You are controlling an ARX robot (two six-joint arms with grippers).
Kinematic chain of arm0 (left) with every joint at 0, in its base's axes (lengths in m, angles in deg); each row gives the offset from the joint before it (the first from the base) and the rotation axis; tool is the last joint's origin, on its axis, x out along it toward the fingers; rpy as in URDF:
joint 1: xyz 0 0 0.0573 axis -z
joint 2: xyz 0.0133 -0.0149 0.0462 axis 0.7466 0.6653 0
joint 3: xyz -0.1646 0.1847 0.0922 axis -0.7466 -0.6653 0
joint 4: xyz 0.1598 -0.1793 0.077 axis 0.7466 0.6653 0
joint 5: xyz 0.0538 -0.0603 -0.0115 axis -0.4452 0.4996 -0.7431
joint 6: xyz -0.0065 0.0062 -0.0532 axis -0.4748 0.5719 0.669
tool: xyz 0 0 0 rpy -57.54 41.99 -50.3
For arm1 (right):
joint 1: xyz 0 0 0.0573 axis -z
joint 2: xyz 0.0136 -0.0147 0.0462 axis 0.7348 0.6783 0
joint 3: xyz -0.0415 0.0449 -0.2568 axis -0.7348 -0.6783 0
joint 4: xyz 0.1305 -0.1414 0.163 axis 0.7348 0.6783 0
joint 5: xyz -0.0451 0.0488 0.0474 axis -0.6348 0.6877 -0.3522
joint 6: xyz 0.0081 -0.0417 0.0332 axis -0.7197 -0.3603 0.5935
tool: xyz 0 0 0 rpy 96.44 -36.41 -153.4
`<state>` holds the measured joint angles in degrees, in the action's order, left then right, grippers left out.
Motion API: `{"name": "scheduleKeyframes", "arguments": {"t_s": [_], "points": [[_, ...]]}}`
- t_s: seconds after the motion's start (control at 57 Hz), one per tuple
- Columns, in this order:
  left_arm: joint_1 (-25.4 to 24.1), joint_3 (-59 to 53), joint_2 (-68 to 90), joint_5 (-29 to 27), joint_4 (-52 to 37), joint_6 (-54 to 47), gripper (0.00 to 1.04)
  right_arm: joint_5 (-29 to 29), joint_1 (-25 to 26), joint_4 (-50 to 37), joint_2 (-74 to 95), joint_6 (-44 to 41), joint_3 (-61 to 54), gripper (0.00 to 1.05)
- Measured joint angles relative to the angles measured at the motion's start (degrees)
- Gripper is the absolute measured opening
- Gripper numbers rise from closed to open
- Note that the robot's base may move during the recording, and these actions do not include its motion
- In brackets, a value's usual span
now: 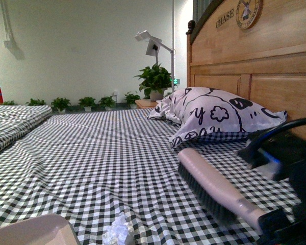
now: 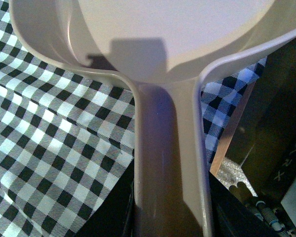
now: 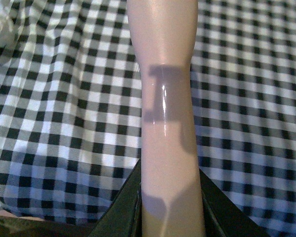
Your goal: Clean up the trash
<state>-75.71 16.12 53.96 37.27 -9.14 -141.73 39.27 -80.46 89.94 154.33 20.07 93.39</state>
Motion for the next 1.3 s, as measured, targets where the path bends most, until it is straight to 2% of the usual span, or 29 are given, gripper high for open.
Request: {"name": "scheduleKeyframes", "arguments": {"t_s": [0.158,0.404,0.526,0.649,0.86,0.965,1.123,1.298], "points": [[0.00,0.00,0.00,0.00,0.00,0.00,0.27,-0.31,-0.39,-1.44,7.72,0.52,2.91,0.20],[0.00,0.00,0.00,0.00,0.00,0.02,0.27,-4.76,-1.62,-2.54,16.85,0.13,7.13,0.20],[0.00,0.00,0.00,0.00,0.00,0.02,0.27,-3.96,-3.48,-2.19,19.54,0.33,8.02,0.20],[0.00,0.00,0.00,0.00,0.00,0.02,0.27,0.48,-5.75,0.31,19.39,1.64,8.00,0.20],[0.00,0.00,0.00,0.00,0.00,0.02,0.27,21.73,-10.43,5.27,12.57,1.90,4.76,0.20],[0.00,0.00,0.00,0.00,0.00,0.02,0.27,29.18,-11.39,7.15,7.45,-0.24,3.32,0.20],[0.00,0.00,0.00,0.00,0.00,0.02,0.27,27.71,-8.70,8.20,3.41,-1.70,3.21,0.20],[0.00,0.00,0.00,-0.02,0.00,0.02,0.27,23.54,-2.89,5.62,2.62,-1.42,3.30,0.19]]}}
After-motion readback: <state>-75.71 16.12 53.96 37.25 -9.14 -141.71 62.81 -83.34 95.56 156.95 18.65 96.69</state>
